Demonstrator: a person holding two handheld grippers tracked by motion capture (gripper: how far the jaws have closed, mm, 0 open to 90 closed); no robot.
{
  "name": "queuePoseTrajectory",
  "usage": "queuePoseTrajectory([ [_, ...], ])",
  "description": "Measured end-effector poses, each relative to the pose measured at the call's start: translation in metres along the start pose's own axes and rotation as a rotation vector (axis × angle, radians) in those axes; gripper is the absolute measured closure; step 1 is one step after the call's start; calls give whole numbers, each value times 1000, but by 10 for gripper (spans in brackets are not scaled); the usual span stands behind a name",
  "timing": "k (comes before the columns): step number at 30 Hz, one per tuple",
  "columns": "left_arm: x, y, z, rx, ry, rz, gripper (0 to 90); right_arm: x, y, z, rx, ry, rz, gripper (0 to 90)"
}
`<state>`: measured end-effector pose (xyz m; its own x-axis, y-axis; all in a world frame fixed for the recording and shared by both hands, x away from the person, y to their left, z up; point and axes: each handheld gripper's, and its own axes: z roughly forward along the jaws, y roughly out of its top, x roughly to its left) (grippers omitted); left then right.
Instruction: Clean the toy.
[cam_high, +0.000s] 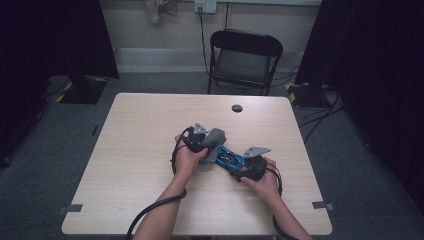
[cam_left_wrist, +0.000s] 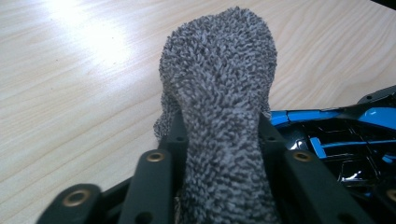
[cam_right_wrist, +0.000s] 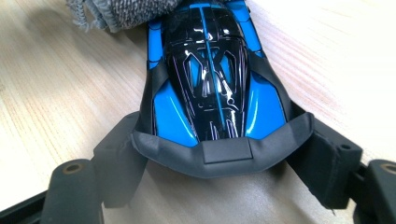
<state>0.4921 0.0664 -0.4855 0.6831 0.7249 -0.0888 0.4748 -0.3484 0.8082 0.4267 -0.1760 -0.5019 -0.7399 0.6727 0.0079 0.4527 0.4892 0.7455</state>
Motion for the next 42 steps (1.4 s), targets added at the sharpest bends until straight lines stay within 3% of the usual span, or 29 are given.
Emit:
queuePoseTrajectory([
  [3,2,-2,-2,-10,21,-20,485,0,0,0,0,0,1,246],
  [7,3,-4,-7,-7,27,-34,379,0,0,0,0,0,1,246],
  [12,3,-4,-16,-5,27,-29,341,0,0,0,0,0,0,246],
  [17,4,-5,-27,-14,33,-65,299,0,0,0,0,0,0,246],
  [19,3,-5,-31,-19,33,-59,299,0,0,0,0,0,1,246],
  [25,2,-10,-30,6,-10,-69,472,0,0,0,0,0,0,247],
  [30,0,-10,-21,7,-31,-98,546,0,0,0,0,0,0,247],
  [32,1,-8,-20,32,-37,-77,598,0,0,0,0,0,0,247],
  [33,1,-7,-20,38,-41,-46,615,0,0,0,0,0,0,246],
  [35,2,-4,-21,58,-25,-8,685,0,0,0,0,0,1,247],
  [38,5,-2,-21,69,14,21,711,0,0,0,0,0,0,247],
  [42,11,-3,-26,43,27,-7,722,0,0,0,0,0,1,246],
])
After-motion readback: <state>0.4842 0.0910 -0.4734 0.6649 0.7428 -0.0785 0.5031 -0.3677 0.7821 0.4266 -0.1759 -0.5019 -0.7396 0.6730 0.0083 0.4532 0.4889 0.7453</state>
